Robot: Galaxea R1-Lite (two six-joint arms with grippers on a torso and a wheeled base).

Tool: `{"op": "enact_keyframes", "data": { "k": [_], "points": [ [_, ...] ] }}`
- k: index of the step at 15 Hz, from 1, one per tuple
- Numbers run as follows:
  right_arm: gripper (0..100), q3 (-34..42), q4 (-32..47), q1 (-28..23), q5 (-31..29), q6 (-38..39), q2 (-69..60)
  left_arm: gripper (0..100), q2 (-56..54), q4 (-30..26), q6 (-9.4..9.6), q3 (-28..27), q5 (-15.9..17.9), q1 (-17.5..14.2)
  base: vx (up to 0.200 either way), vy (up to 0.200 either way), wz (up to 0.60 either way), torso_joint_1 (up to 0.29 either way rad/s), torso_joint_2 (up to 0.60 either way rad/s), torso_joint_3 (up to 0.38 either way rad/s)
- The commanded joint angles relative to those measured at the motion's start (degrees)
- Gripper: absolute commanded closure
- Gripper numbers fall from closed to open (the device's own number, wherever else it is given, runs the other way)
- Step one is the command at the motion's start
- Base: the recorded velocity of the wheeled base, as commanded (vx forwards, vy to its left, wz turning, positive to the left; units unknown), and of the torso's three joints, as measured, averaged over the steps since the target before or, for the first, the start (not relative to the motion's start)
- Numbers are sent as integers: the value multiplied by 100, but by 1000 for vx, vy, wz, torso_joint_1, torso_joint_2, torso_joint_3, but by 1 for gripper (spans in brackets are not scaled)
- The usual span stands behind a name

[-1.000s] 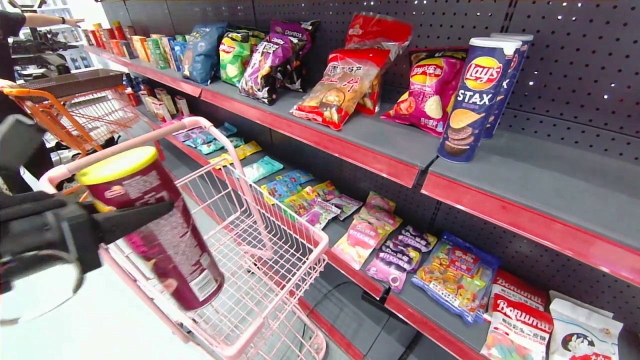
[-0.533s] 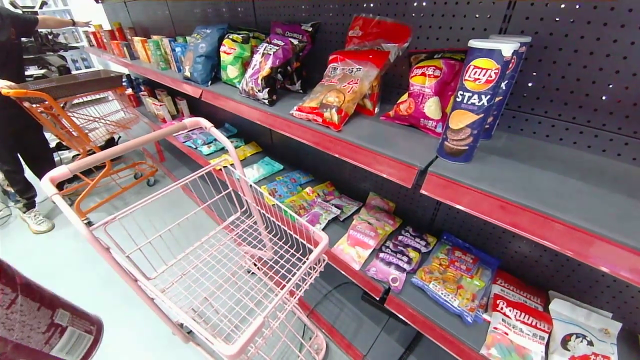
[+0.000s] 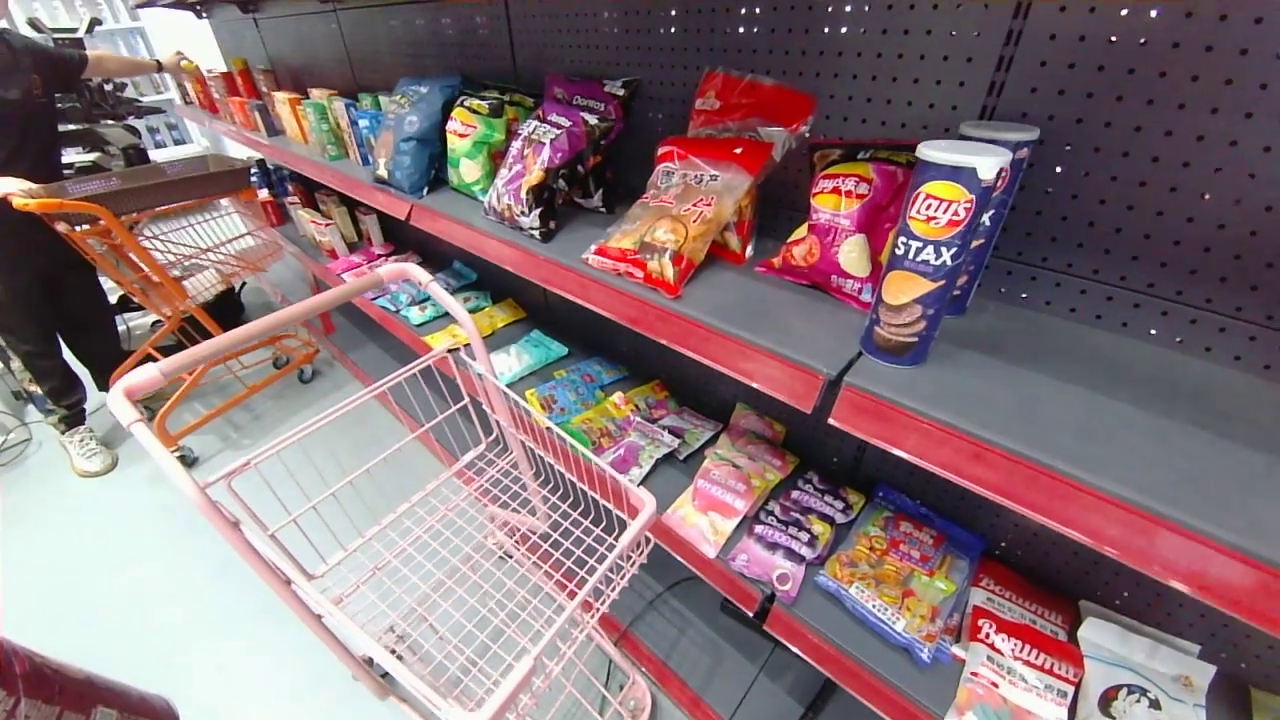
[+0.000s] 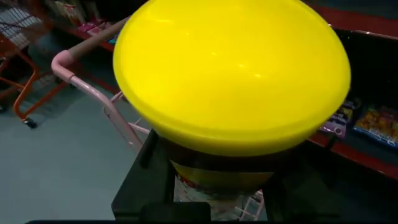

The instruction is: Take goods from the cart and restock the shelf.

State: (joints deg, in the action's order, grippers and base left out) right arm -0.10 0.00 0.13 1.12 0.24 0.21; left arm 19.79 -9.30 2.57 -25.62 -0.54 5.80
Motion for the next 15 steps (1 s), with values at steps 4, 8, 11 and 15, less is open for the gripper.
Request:
{"op": "enact_keyframes", "data": {
  "k": [4,8,11,15],
  "points": [
    [0,1,0,4,2,2,-3,100,-142,-1,-2,49,1,0,0,0,0,234,-582,-348],
    [0,1,0,4,2,2,-3,100,-159,16,6,40,10,0,0,0,-150,116,-271,-166],
    [0,1,0,4,2,2,-3,100,-150,7,138,40,10,0,0,0,-600,15,-22,-12],
    [0,1,0,4,11,2,-3,100,-106,-1,244,40,18,0,0,0,-600,8,2,0]
  ]
}}
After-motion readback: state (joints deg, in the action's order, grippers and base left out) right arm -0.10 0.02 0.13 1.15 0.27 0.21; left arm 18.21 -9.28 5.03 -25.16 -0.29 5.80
